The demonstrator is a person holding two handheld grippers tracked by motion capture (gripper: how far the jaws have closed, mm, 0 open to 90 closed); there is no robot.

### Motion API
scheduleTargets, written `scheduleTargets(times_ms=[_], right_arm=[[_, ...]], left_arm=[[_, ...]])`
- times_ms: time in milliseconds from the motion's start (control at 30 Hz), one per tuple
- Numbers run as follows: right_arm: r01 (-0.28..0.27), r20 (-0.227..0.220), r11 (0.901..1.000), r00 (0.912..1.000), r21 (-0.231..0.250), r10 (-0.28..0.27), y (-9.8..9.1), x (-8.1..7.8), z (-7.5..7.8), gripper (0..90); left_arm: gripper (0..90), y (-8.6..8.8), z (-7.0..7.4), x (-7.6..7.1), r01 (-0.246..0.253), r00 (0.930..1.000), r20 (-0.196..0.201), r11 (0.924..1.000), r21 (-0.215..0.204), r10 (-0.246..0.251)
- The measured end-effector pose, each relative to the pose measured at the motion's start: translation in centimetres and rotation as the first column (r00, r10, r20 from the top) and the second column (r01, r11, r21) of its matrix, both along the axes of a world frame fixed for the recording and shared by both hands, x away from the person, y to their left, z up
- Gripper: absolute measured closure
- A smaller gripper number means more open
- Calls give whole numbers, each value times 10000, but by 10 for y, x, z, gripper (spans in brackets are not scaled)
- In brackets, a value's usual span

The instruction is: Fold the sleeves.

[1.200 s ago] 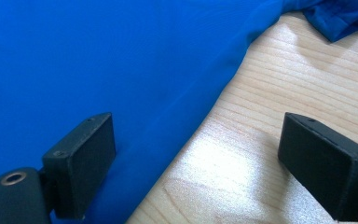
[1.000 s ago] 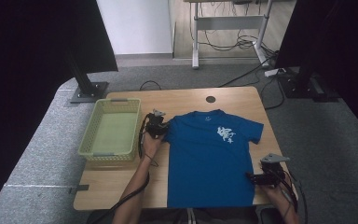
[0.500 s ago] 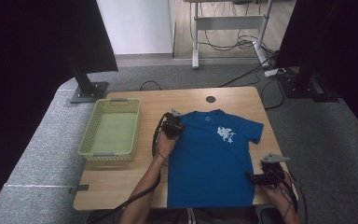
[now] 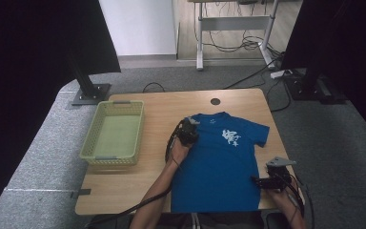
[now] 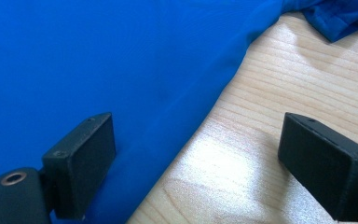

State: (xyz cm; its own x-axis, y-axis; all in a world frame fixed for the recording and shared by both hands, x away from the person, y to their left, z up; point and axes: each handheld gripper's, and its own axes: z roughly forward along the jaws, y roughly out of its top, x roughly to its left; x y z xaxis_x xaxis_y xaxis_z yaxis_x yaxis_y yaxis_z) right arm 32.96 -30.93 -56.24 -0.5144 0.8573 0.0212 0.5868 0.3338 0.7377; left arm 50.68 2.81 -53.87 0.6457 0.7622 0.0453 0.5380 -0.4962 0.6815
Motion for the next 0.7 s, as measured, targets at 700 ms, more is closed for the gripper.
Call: scheduleTargets(times_ms=[700], right_arm=[[52,13,10000,10000,8,-52,1,0,0,107]], left_arm=[[431,64,26,-7,-847,9956,-447,9954,-437,828]])
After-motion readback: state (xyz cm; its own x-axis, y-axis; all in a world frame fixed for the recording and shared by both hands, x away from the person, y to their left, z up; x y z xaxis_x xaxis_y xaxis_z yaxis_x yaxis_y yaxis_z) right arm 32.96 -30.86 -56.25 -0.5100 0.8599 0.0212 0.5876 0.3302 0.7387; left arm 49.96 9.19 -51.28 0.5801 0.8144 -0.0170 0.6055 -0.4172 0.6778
